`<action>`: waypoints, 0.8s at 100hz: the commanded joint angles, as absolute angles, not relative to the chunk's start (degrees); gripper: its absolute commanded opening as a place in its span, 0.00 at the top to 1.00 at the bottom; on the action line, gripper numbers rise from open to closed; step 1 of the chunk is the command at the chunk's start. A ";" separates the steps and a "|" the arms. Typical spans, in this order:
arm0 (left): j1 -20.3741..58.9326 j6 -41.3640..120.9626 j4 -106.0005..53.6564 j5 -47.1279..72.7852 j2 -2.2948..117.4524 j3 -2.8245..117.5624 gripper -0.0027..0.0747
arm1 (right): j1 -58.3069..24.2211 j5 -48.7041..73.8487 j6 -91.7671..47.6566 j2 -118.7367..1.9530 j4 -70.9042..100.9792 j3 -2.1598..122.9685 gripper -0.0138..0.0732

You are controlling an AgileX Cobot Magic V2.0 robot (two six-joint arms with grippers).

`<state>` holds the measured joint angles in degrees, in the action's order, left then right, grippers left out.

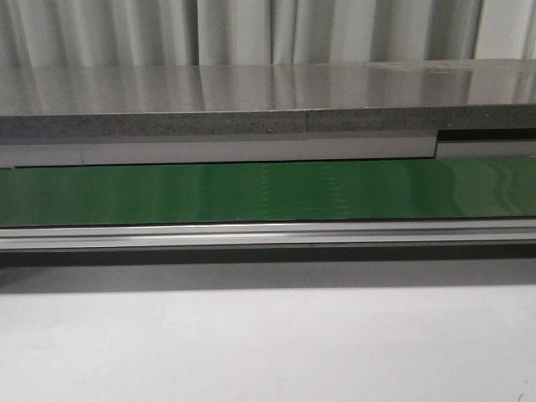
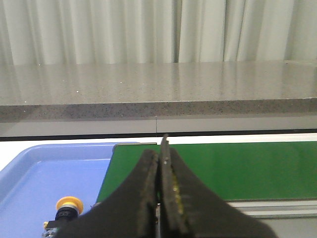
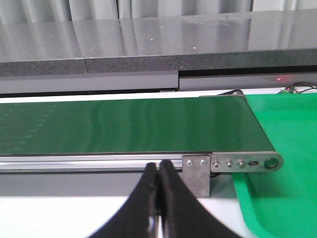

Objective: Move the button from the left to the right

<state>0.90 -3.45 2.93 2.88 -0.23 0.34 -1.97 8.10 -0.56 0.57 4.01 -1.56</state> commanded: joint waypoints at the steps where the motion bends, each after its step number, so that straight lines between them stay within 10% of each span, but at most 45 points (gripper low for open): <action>1: 0.87 -3.77 2.87 -1.08 -2.07 -3.08 0.99 | -1.87 3.58 -0.69 1.66 4.16 -0.75 0.92; 46: 0.87 -3.77 2.87 0.00 -1.80 -0.81 0.99 | -1.87 3.58 -0.69 1.66 4.16 -0.75 0.92; 80: 0.77 -3.77 3.44 22.00 13.14 21.61 0.99 | -1.87 3.58 -0.69 1.66 4.16 -0.75 0.92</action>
